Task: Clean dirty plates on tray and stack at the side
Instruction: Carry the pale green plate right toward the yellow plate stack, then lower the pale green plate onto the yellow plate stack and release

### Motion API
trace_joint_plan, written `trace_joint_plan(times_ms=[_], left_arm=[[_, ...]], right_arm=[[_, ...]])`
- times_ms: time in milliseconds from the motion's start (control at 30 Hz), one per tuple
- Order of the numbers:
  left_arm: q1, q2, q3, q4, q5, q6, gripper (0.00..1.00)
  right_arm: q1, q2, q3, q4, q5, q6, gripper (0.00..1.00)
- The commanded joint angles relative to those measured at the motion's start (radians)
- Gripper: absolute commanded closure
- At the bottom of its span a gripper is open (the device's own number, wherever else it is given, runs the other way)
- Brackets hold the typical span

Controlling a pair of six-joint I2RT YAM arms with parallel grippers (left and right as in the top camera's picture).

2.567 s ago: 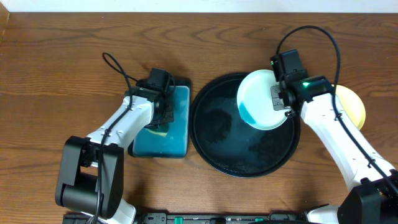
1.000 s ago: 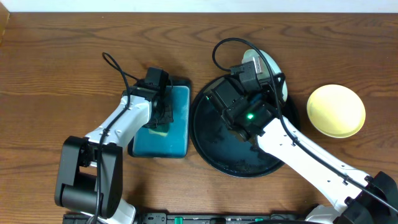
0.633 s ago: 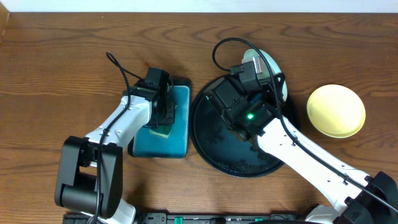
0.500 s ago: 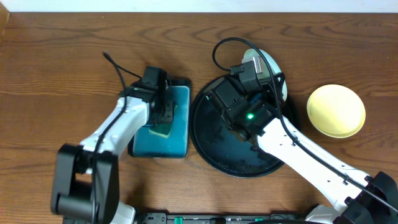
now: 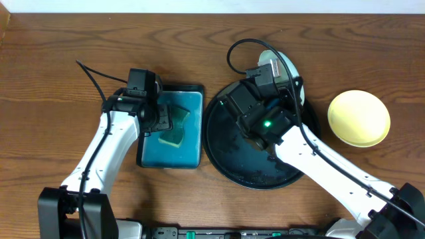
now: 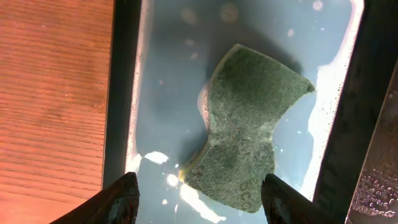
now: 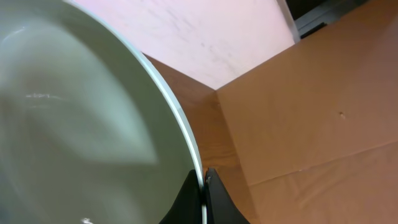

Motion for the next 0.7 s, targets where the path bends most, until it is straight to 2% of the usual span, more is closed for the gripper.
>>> trace_joint_plan(times_ms=[0,100,233,367,433,667], left_arm=[[0.006,0.0,0.011,-0.009,0.003,0.002,0.36],[0.006,0.0,0.01,-0.013,0.003,0.002,0.36],[0.006,0.0,0.009,-0.018,0.003,0.002,0.36],[0.006,0.0,0.009,-0.018,0.003,0.002,0.36],[0.006,0.0,0.009,-0.018,0.003,0.002,0.35],[0.006,0.0,0.009,-0.017,0.003,0.002,0.36]], right_arm=[[-0.053,-0.024,-0.001,-0.011,-0.131,0.056,0.99],[-0.143,-0.024,-0.001,-0.044,-0.335,0.156,0.99],[-0.343,-0.024,-0.001,-0.097,-0.626,0.287,0.99],[-0.552,-0.024,-0.001,-0.131,-0.871,0.331,0.99],[-0.707,-0.024,-0.004,-0.141,-1.031,0.33,0.99],[-1.022,-0.024,-0.053,-0.142,-1.176,0.33,0.99]])
